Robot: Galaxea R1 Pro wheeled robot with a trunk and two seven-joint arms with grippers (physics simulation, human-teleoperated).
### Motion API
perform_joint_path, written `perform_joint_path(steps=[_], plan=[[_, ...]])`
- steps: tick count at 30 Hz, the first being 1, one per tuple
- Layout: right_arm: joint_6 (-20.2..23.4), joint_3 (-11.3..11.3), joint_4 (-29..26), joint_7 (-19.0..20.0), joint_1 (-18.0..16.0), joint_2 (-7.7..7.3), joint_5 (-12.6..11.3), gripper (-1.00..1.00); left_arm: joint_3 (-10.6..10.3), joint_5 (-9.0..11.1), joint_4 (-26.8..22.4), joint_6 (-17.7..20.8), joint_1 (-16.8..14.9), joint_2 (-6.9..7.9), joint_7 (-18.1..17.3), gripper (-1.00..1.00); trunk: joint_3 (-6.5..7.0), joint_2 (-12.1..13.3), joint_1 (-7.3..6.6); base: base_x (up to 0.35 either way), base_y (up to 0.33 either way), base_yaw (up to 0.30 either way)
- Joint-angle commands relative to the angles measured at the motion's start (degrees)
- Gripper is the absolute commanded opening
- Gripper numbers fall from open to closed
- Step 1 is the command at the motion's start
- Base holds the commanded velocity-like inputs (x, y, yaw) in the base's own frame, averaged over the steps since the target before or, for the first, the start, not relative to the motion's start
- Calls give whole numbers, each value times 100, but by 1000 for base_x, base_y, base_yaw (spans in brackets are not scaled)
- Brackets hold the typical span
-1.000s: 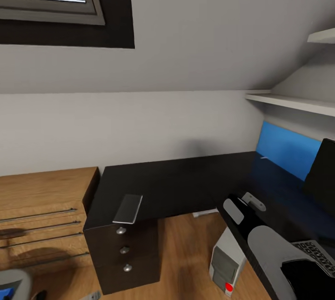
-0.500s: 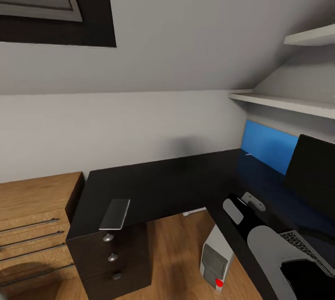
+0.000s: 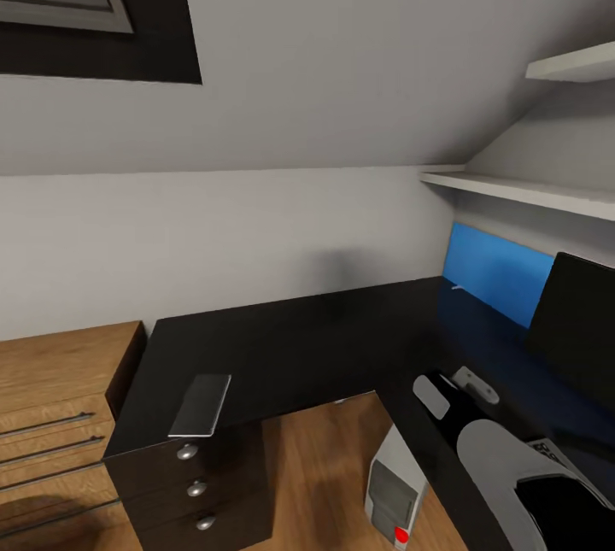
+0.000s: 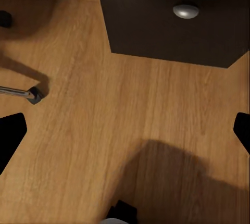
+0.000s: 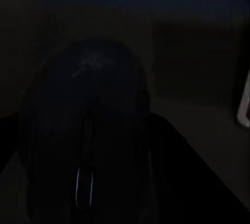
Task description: In the bedroom, organize the workspace by keeping the computer under the desk, ensuring the monitor is on the desk, placing the keyboard on the desk next to the monitor, placing the mouse on the desk next to the keyboard, moving the folder from the swivel chair onto the desk next to the mouse, stacking the notebook on top of the folder with the pen on top of the notebook, and positioning the swivel chair next to the desk.
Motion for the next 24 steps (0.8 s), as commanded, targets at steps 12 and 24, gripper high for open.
perform_joint_path(steps=[12,24], plan=[[-332,-678,-27,-186,-5,-5,-81,-100,-43,29,-1,-14,-4,-92,42,100,-8,-5,1,80,-40,0],[-332,-749,-29,-180,-3,-13,-72,-100,-47,30,6,-7,-3,-93,42,100,-8,-5,1,209,-164,0]])
